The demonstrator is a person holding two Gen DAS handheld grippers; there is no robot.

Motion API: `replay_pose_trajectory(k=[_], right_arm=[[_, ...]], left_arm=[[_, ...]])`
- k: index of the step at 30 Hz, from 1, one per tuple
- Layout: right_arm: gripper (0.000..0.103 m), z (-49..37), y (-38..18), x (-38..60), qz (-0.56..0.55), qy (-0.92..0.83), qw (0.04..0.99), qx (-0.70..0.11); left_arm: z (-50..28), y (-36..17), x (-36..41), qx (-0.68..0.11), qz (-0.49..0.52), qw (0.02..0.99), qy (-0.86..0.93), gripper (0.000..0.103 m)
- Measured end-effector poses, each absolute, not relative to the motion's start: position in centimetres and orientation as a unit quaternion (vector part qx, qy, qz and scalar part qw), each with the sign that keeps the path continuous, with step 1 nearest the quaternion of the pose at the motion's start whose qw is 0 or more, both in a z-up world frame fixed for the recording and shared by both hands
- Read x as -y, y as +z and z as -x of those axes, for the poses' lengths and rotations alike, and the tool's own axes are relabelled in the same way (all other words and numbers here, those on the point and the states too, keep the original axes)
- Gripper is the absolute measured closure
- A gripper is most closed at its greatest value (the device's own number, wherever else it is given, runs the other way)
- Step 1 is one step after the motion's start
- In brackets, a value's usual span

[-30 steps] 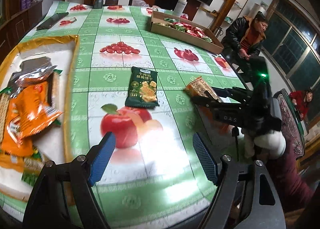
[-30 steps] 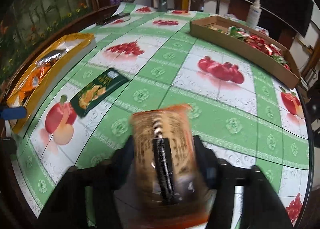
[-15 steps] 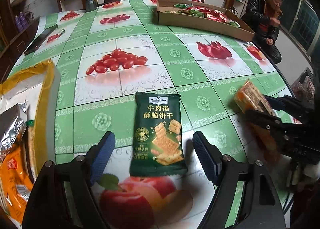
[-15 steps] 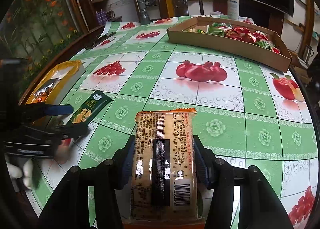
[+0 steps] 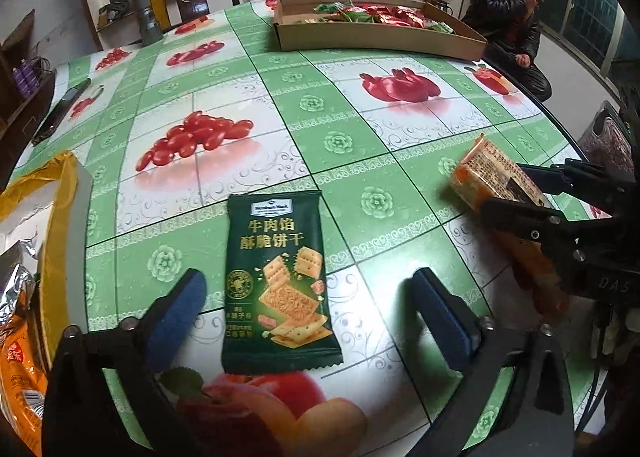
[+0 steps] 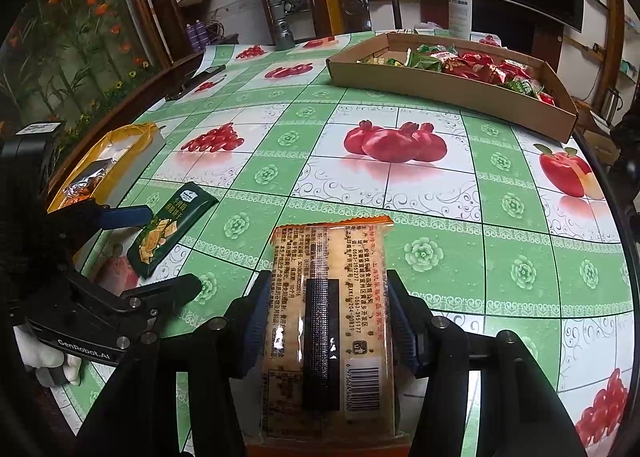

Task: Organize snacks
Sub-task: 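Grasp the green beef cracker bag with the left tool while the right tool holds the biscuit pack, then carry both packs into the white tray and open both tools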

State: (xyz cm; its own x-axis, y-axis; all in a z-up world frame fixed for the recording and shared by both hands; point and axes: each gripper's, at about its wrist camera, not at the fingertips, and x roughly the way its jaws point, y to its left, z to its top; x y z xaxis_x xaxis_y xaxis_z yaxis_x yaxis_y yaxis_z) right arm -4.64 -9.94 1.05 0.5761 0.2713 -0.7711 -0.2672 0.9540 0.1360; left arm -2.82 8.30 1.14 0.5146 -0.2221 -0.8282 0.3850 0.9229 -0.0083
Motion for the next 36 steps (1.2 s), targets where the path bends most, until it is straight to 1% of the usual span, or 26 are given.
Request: replay_pose_trajectory(k=[1, 3, 8, 14, 21, 27, 30, 34, 36], right_arm=[[0.047, 4.6, 1.1, 10.0, -0.004, 0.151, 0.888, -0.435], [0.047, 4.6, 1.1, 10.1, -0.005, 0.150, 0.888, -0.434], [0.047, 4.8, 1.3, 10.1, -0.007, 0.145, 0.893, -0.427], [0.048, 5.3, 2.4, 10.6, -0.015, 0.143, 0.908, -0.394], [0.048, 4.9, 2.5, 11.2, -0.031, 0.134, 0.910, -0.392], [0.048, 5.0, 2.2, 11.0, -0.029, 0.123, 0.910, -0.394], [0.048, 4.6, 1.8, 11.0, -0.054, 0.146, 0.898, -0.412], [0.048, 5.0, 1.9, 10.7, -0.145, 0.216, 0.860, -0.440], [0.048, 5.4, 2.6, 9.5, -0.155, 0.234, 0.853, -0.441]], left_arm=[[2.9, 1.4, -8.5, -0.457, -0.087, 0.868, -0.174, 0.021], [3.0, 1.8, -9.0, -0.456, -0.086, 0.870, -0.169, 0.061], [3.1, 1.8, -10.4, -0.457, -0.071, 0.873, -0.156, 0.061], [4.9, 2.7, -11.7, -0.442, -0.036, 0.882, -0.159, 0.061], [7.9, 5.4, -14.4, -0.407, 0.023, 0.897, -0.170, 0.061], [10.7, 8.0, -18.7, -0.367, 0.068, 0.914, -0.162, 0.061], [12.0, 8.7, -21.6, -0.352, 0.082, 0.921, -0.141, 0.060], [13.4, 8.8, -25.3, -0.340, 0.101, 0.928, -0.110, 0.060], [13.9, 8.4, -27.4, -0.335, 0.113, 0.931, -0.093, 0.060]])
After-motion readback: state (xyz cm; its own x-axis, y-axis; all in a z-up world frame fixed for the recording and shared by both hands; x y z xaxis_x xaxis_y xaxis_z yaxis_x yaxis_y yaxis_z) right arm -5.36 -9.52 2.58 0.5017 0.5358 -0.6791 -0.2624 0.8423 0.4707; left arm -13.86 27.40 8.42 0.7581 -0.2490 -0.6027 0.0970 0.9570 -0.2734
